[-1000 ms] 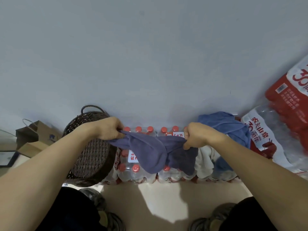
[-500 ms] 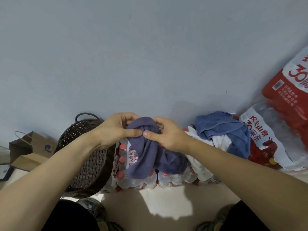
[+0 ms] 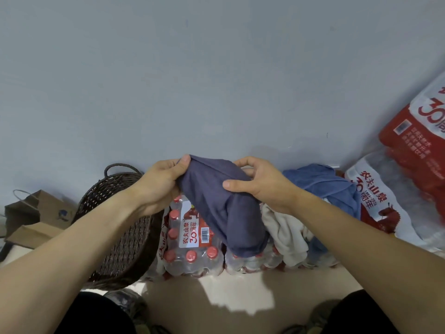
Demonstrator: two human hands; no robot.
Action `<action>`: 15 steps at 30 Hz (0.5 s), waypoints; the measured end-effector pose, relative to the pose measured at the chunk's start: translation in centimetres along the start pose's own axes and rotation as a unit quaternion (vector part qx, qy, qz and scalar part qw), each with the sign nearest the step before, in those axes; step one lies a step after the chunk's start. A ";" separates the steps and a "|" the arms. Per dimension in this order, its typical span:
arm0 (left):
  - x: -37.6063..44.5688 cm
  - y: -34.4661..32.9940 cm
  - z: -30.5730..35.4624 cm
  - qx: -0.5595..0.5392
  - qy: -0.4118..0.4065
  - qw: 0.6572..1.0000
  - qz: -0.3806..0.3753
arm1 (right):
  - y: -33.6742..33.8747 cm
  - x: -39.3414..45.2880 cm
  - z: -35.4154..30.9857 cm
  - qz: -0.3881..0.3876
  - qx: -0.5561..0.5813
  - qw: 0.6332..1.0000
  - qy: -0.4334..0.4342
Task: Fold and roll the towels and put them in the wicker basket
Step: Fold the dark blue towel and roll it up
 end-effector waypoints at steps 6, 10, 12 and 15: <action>0.0 0.3 -0.1 0.034 0.001 0.999 0.020 | 3.0 -0.3 -0.4 -0.092 -0.217 0.970 -0.049; -0.2 1.1 -0.1 0.142 -0.023 0.989 0.028 | 4.7 -0.3 -0.1 -0.132 -0.391 0.906 -0.097; -0.5 1.9 -0.1 0.218 0.012 0.976 -0.004 | 5.2 -0.4 -0.2 -0.129 -0.344 0.925 -0.097; -1.0 2.4 -0.5 0.425 0.072 0.900 -0.059 | 4.8 -0.7 -0.6 -0.135 -0.232 0.962 -0.046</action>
Point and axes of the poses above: each hand's wrist, its own x-axis towards the middle knuckle, its own y-axis out of the back of the hand, z = x × y, the point moved 1 cm from there along x, towards the middle knuckle, and after that the axes turned 6 degrees about -x, right-handed, at the moved point
